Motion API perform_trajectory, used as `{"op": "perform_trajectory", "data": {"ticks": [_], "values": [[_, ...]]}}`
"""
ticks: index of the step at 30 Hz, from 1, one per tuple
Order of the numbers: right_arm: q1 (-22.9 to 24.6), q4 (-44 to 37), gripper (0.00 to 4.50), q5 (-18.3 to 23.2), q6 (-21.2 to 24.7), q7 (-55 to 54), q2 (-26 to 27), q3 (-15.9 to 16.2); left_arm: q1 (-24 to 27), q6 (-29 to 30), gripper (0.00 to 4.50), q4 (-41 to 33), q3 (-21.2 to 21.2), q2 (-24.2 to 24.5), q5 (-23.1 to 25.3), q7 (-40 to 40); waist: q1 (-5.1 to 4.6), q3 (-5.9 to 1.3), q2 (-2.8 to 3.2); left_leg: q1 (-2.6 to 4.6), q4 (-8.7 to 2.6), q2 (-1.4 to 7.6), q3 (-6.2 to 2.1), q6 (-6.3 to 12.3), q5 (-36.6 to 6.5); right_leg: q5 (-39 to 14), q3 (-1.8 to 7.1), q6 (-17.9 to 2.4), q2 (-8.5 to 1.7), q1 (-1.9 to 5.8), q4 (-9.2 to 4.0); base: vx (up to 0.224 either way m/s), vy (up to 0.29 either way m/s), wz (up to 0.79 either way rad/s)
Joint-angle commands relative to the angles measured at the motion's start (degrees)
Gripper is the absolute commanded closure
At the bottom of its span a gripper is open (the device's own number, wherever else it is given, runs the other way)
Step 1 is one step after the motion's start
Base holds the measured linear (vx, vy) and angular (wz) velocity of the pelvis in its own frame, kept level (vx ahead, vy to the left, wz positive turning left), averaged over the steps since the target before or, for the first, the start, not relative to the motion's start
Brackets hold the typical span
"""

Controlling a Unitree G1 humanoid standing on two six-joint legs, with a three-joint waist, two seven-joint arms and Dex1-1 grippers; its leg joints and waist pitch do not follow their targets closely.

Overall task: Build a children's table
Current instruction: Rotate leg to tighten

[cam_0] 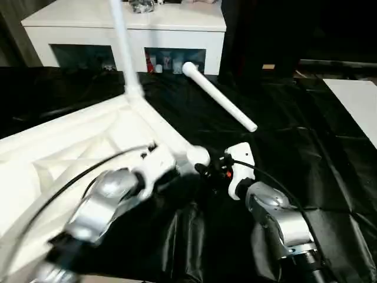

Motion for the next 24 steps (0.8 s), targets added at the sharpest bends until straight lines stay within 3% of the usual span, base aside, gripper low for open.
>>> {"op": "perform_trajectory", "data": {"ticks": [1,4,6,11,14,15,18,24], "values": [[0.34,-1.03,0.43,-0.12,0.95,-0.43,-0.15,-0.43,2.27,-1.91,4.5,0.88,-4.71,1.25,-0.05,-5.64,0.3,-3.03,0.47,1.45,-4.65,4.94,-2.52,0.58,-7.59,0.45,2.57,-12.71,-5.09,2.19,-3.68,0.0,0.0,0.0],[0.44,-1.16,0.43,-0.37,0.95,-0.48,-0.49,-0.26,3.02,-2.65,4.5,-0.37,-3.67,2.66,-2.0,-7.5,0.83,-2.85,0.54,1.75,-4.81,4.95,-2.25,-0.36,-9.34,-1.26,2.68,-12.47,-4.97,1.86,-3.8,0.0,0.0,0.0],[0.43,-1.1,0.43,-0.54,0.96,-0.44,-0.75,-0.3,2.81,-5.77,4.5,0.17,-2.93,4.54,-1.63,-8.15,1.26,-2.73,0.24,1.85,-4.96,4.89,-2.22,-1.06,-10.69,-3.99,2.77,-11.55,-4.96,1.63,-4.02,0.0,0.0,0.0],[-0.02,-1.17,0.43,-0.46,1.32,-0.39,-1.15,-0.29,0.43,-13.78,4.5,6.95,-1.07,7.98,1.83,-6.17,1.08,-2.73,-0.16,1.47,-5.06,4.71,-2.35,-1.57,-10.69,-5.74,2.82,-9.86,-5.11,1.83,-4.02,0.0,0.0,0.0],[-0.08,-1.18,0.43,-0.43,1.39,-0.34,-1.28,-0.2,0.02,-14.8,4.5,7.99,-0.41,8.84,1.62,-6.74,1.09,-2.58,-0.15,1.61,-5.26,4.79,-2.42,-2.43,-12.96,-10.06,2.93,-9.2,-5.24,1.56,-4.36,0.0,0.0,0.0],[-0.09,-1.22,0.43,-0.42,1.45,-0.3,-1.35,-0.12,-0.27,-15.67,4.5,8.64,0.19,9.37,1.28,-7.01,1.01,-2.43,-0.57,1.54,-5.33,4.74,-2.43,-2.63,-13.69,-12.14,2.96,-8.91,-5.28,1.52,-4.51,0.0,0.0,0.0],[-0.03,-1.29,0.43,-0.49,1.65,-0.25,-1.44,0.03,-0.6,-17.46,4.5,10.08,1.41,10.65,-0.36,-8.44,0.77,-2.33,-0.4,1.46,-5.6,4.79,-2.73,-3.36,-15.25,-16.22,2.94,-8.08,-5.42,1.47,-4.71,0.0,0.0,0.0],[-0.19,-1.36,0.43,-0.54,2.05,-0.37,-1.55,0.1,-3.23,-22.85,4.5,17.18,3.11,14.93,-0.74,-10.82,-0.02,-2.42,-0.44,1.63,-5.6,4.61,-2.7,-3.87,-15.59,-14.23,3.0,-8.77,-5.25,1.32,-4.48,0.0,0.0,0.0]]}}
